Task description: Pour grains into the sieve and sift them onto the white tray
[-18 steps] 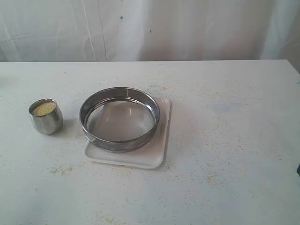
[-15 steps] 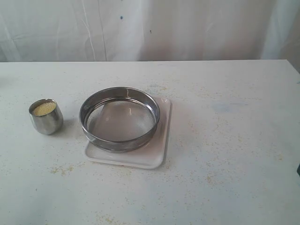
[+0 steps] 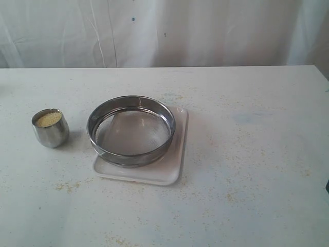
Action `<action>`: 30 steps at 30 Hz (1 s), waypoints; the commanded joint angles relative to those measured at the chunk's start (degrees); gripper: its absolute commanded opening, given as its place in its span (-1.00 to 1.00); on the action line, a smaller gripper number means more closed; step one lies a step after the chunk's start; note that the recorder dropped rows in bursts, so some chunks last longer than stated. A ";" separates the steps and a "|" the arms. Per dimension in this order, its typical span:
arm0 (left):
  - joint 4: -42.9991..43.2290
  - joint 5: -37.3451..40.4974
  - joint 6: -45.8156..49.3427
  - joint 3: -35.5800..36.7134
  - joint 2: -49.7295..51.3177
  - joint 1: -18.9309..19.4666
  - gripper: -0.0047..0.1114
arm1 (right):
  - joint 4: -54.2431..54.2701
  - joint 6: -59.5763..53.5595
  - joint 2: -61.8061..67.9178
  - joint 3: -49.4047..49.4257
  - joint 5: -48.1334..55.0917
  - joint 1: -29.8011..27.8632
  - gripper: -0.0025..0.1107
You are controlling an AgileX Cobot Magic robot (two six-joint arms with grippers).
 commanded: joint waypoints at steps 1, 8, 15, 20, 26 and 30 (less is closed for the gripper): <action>14.13 5.06 -4.30 -13.62 -0.26 -1.21 -0.92 | -0.05 0.24 -0.35 0.29 -0.51 -0.27 -0.96; 14.42 25.04 7.06 -32.42 8.62 -1.37 -0.91 | -0.05 0.24 -0.35 0.29 -0.51 -0.27 -0.96; 8.43 16.36 17.97 -29.13 25.09 -1.37 -0.19 | -0.05 0.24 -0.35 0.29 -0.51 -0.27 -0.96; 6.37 4.29 17.34 -25.17 33.78 -1.37 0.20 | -0.05 0.24 -0.35 0.29 -0.51 -0.27 -0.96; 6.27 -4.89 17.34 -20.94 38.45 -1.37 0.20 | -0.05 0.24 -0.35 0.29 -0.51 -0.27 -0.96; 9.40 -7.90 17.43 -17.98 40.65 -1.37 0.20 | -0.05 0.24 -0.35 0.29 -0.51 -0.27 -0.96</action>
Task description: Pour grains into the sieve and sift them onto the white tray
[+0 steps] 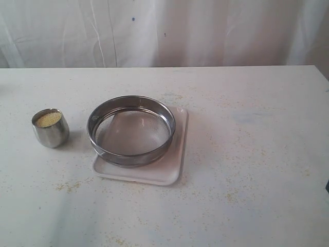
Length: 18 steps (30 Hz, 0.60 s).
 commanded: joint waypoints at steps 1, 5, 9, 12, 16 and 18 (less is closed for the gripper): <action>2.57 -3.54 -0.94 3.23 2.33 -0.29 0.20 | -0.05 0.24 -0.35 0.29 -0.51 -0.27 -0.96; 5.48 -4.19 -4.57 3.76 4.72 -0.29 0.20 | -0.05 0.24 -0.35 0.29 -0.51 -0.27 -0.96; 12.52 -5.13 -11.57 3.84 8.74 -0.29 0.20 | -0.05 0.24 -0.35 0.29 -0.51 -0.27 -0.96; 18.33 -12.47 -18.55 6.10 12.77 -0.37 0.20 | -0.05 0.24 -0.35 0.29 -0.51 -0.27 -0.96; 17.77 -30.19 -18.87 11.99 21.06 -3.14 0.22 | -0.05 0.24 -0.35 0.29 -0.51 -0.27 -0.96; 16.94 -34.51 -17.57 13.25 26.45 -3.63 0.39 | -0.05 0.24 -0.35 0.29 -0.51 -0.27 -0.96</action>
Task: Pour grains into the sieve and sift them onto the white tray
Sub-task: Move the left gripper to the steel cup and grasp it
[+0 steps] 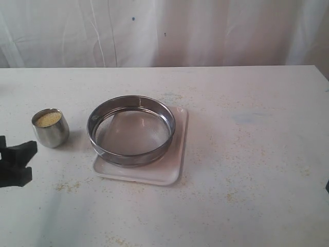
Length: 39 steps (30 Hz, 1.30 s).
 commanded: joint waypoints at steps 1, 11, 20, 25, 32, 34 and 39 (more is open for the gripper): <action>-2.39 -10.78 0.35 1.93 10.41 -0.91 0.54 | -0.05 0.24 -0.35 0.29 -0.51 -0.27 -0.96; -11.40 -26.91 5.84 -1.56 31.35 -0.91 0.78 | -0.05 0.24 -0.35 0.29 -0.51 -0.27 -0.96; -15.11 -33.81 10.00 -10.12 43.28 -0.91 0.78 | -0.05 0.24 -0.35 0.29 -0.51 -0.27 -0.96; -17.04 -34.44 9.86 -13.53 47.10 -0.91 0.78 | -0.05 0.24 -0.35 0.29 -0.51 -0.27 -0.96; -18.93 -34.73 9.72 -17.91 51.20 -0.91 0.78 | -0.05 0.24 -0.35 0.29 -0.51 -0.27 -0.96; -19.01 -34.73 9.72 -18.87 52.05 -0.91 0.78 | -0.05 0.24 -0.35 0.29 -0.51 -0.27 -0.96; -19.86 -34.73 9.72 -20.88 54.38 -0.91 0.78 | -0.05 0.24 -0.35 0.29 -0.51 -0.27 -0.96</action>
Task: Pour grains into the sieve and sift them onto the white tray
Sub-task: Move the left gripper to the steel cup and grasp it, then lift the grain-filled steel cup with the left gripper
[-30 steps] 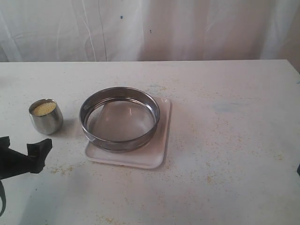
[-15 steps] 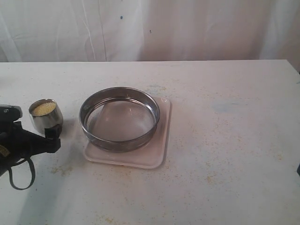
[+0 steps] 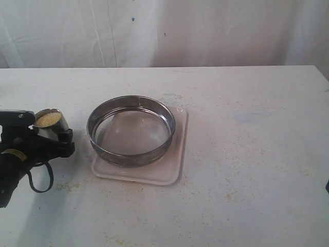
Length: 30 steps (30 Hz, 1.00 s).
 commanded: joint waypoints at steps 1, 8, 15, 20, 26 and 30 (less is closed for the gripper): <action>-1.08 -0.17 0.08 -1.71 1.52 -0.28 0.78 | -0.05 0.24 -0.35 0.29 -0.51 -0.27 -0.96; -1.08 -0.17 0.14 -2.87 2.45 -0.28 0.78 | -0.05 0.24 -0.35 0.29 -0.51 -0.27 -0.96; -1.80 -0.17 0.37 -2.87 2.45 -0.28 0.78 | -0.05 0.24 -0.35 0.29 -0.51 -0.27 -0.96; -2.90 -0.17 1.34 -2.87 2.45 -0.28 0.78 | -0.05 0.24 -0.35 0.29 -0.51 -0.27 -0.96; -2.79 -0.17 2.54 -4.53 2.45 -0.15 0.78 | -0.05 0.24 -0.35 0.29 -0.51 -0.27 -0.96; -2.79 -0.17 2.92 -5.49 2.45 -0.15 0.78 | -0.05 0.24 -0.35 0.29 -0.51 -0.27 -0.96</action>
